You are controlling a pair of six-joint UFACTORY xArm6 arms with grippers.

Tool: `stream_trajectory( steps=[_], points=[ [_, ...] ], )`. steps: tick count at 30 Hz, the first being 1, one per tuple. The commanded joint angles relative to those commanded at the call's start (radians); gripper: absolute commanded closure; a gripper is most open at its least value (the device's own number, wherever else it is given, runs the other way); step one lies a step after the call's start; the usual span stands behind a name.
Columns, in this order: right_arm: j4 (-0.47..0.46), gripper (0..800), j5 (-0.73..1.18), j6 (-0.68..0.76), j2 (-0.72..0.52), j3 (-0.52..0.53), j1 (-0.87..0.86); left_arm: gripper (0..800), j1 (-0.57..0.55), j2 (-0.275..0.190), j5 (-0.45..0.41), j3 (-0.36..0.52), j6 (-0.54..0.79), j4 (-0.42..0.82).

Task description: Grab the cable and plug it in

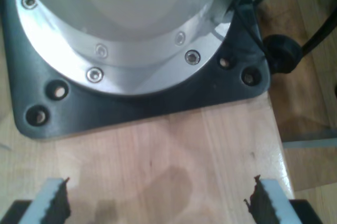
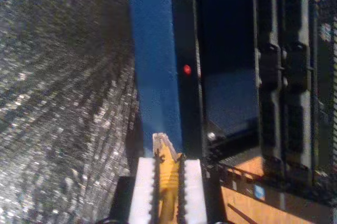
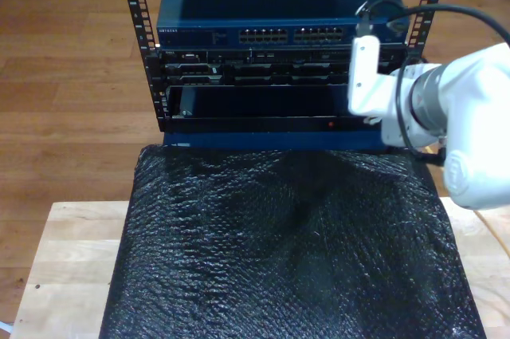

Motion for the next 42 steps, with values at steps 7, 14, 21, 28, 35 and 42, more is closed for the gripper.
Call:
stream_trajectory(
  steps=[7, 14, 21, 28, 35, 42],
  points=[
    [-0.072, 800, -0.087, 0.005, 0.012, -0.003, -0.008, 0, 0.000, 0.000, 0.000, 0.000, 0.000, 0.000],
    [-0.074, 800, -0.109, 0.009, 0.011, -0.005, -0.006, 0, 0.000, 0.000, 0.000, 0.000, 0.000, 0.000],
    [-0.091, 800, -0.170, 0.000, 0.008, 0.014, -0.005, 0, 0.000, 0.000, 0.000, 0.000, 0.000, 0.000],
    [-0.144, 800, -0.181, -0.011, 0.003, 0.014, -0.003, 0, 0.000, 0.000, 0.000, 0.000, 0.000, 0.000],
    [-0.199, 800, -0.311, -0.018, 0.021, 0.008, -0.002, 0, 0.000, 0.000, 0.000, 0.000, 0.000, 0.000],
    [-0.212, 800, -0.373, -0.046, 0.060, -0.015, -0.003, 0, 0.000, 0.000, 0.000, 0.000, 0.000, 0.000]
  ],
)
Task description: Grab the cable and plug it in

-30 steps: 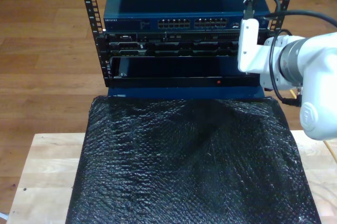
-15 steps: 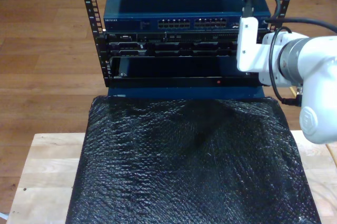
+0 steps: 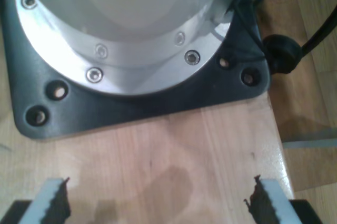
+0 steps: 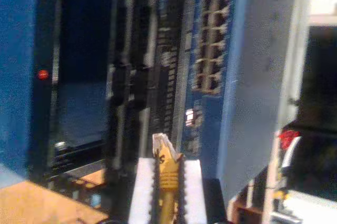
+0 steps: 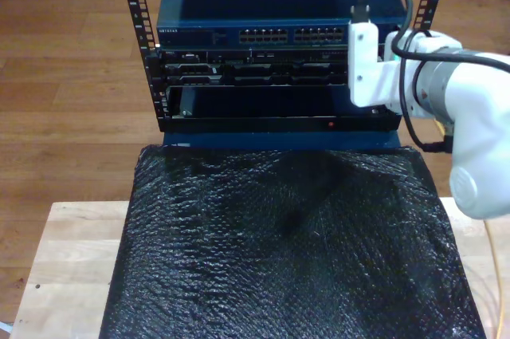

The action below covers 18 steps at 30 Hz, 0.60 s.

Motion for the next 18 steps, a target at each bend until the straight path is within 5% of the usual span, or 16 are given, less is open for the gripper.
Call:
stream_trajectory(
  steps=[5, 18],
  points=[
    [-0.002, 800, -0.023, -0.003, 0.000, 0.031, -0.002, 0, 0.000, 0.000, 0.000, 0.000, 0.000, 0.000],
    [0.006, 800, -0.450, 0.000, 0.077, 0.130, -0.038, 0, 0.000, 0.000, 0.000, 0.000, 0.000, 0.000]
  ],
)
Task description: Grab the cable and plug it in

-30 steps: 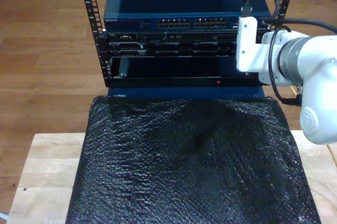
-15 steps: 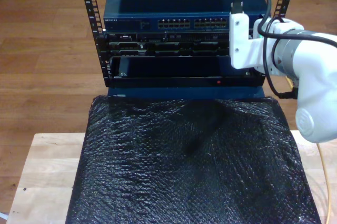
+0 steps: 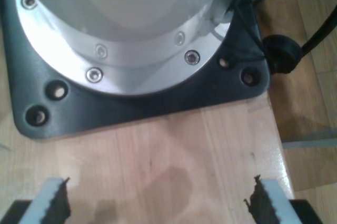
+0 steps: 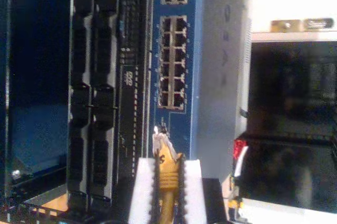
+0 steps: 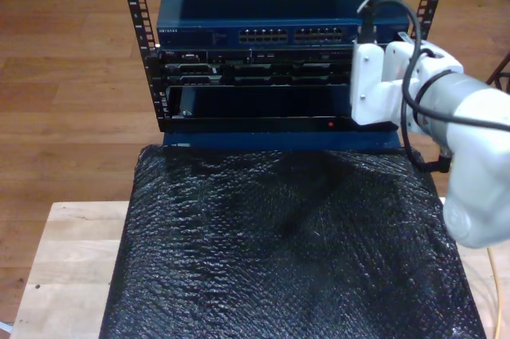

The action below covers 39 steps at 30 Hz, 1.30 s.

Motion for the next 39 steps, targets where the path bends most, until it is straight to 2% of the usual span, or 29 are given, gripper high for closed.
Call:
stream_trajectory(
  steps=[16, 27, 31, 39],
  points=[
    [0.009, 800, -0.207, 0.006, 0.160, -0.028, -0.005, 0, 0.000, 0.000, 0.000, 0.000, 0.000, 0.000],
    [0.014, 800, -0.316, 0.006, 0.315, -0.133, -0.002, 0, 0.000, 0.000, 0.000, 0.000, 0.000, 0.000],
    [0.060, 800, -0.413, 0.000, 0.376, -0.172, 0.012, 0, 0.000, 0.000, 0.000, 0.000, 0.000, 0.000],
    [0.164, 800, -0.482, -0.017, 0.516, -0.272, 0.095, 0, 0.000, 0.000, 0.000, 0.000, 0.000, 0.000]
  ],
)
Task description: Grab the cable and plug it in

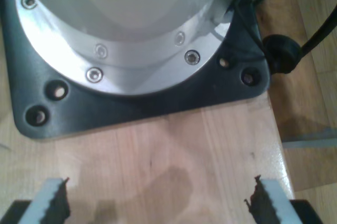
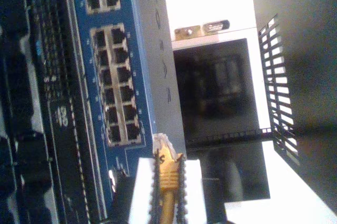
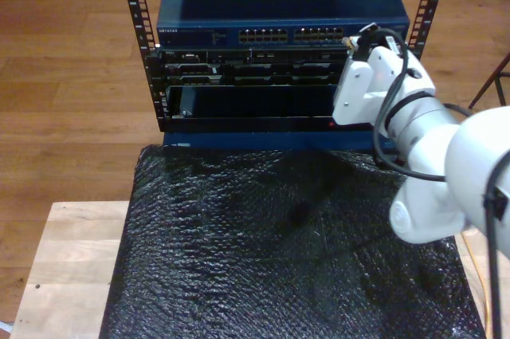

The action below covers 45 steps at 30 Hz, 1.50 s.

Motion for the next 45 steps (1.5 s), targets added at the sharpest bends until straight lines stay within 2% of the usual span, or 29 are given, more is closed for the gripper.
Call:
stream_trajectory(
  steps=[11, 18, 22, 30, 45],
  points=[
    [0.207, 800, -0.083, -0.161, 0.114, -0.115, 0.072, 0, 0.000, 0.000, 0.000, 0.000, 0.000, 0.000],
    [0.285, 800, -0.132, -0.235, 0.138, -0.132, 0.100, 0, 0.000, 0.002, 0.000, 0.000, 0.000, 0.000],
    [0.301, 800, -0.155, -0.239, 0.160, -0.133, 0.114, 0, 0.000, 0.000, 0.000, 0.000, 0.000, 0.000],
    [0.405, 800, -0.186, -0.265, 0.178, -0.140, 0.155, 0, 0.000, 0.000, 0.000, 0.000, 0.000, 0.000],
    [0.476, 800, -0.209, -0.276, 0.267, -0.233, 0.184, 0, 0.000, 0.002, 0.000, 0.000, 0.000, 0.000]
  ],
)
